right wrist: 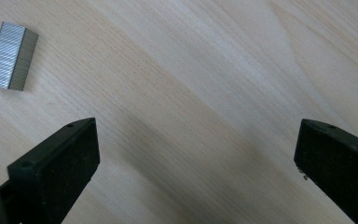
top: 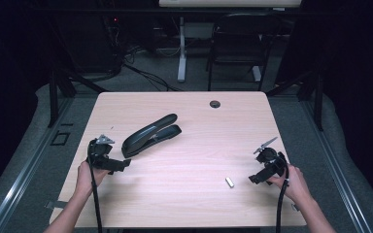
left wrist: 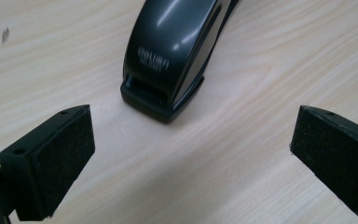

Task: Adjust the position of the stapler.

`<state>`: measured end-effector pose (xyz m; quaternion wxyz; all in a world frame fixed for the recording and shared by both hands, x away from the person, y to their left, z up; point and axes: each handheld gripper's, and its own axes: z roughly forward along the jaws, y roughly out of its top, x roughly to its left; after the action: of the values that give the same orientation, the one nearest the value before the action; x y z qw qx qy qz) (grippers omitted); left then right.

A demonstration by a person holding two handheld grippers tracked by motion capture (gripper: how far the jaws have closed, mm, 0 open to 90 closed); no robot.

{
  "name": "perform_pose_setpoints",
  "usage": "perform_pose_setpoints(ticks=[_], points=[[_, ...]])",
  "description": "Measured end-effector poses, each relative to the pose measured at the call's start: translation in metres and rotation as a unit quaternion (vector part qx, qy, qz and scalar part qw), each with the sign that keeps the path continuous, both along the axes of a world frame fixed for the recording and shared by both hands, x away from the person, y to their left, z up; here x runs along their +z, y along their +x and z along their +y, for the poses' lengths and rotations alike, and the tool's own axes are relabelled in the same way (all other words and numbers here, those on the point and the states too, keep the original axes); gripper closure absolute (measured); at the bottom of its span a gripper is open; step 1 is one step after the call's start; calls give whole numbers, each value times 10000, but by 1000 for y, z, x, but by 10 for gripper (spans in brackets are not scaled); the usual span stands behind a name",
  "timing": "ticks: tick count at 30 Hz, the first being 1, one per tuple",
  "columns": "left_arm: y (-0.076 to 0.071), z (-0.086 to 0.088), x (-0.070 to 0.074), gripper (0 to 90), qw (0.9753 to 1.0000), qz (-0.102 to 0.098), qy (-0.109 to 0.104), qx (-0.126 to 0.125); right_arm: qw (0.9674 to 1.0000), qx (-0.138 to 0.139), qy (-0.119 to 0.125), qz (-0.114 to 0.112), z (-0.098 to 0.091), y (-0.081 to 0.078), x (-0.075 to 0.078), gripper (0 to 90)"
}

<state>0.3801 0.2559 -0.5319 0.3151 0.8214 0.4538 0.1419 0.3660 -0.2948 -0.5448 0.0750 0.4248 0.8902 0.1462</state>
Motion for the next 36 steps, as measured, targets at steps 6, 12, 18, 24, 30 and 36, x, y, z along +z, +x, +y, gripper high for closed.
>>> perform_pose_setpoints(ticks=[6,12,18,24,30,36], points=[[12,-12,11,0,9996,-153,-124,-205,9996,-163,222,-85,1,-2,-4,0],[28,-23,14,0,9989,-107,-111,-437,10000,39,-16,52,-1,-1,-1,0],[42,-30,15,0,9985,-1,17,-555,10000,8,-21,81,-4,-3,-1,0],[53,-36,16,0,9983,-76,64,-582,9997,-151,206,-21,-3,-6,-5,0],[67,-38,15,0,9984,-63,1,-556,10000,34,-26,31,-2,-5,-1,0],[75,-42,14,0,9989,-162,92,-436,10000,53,-48,28,-3,-5,0,0]])
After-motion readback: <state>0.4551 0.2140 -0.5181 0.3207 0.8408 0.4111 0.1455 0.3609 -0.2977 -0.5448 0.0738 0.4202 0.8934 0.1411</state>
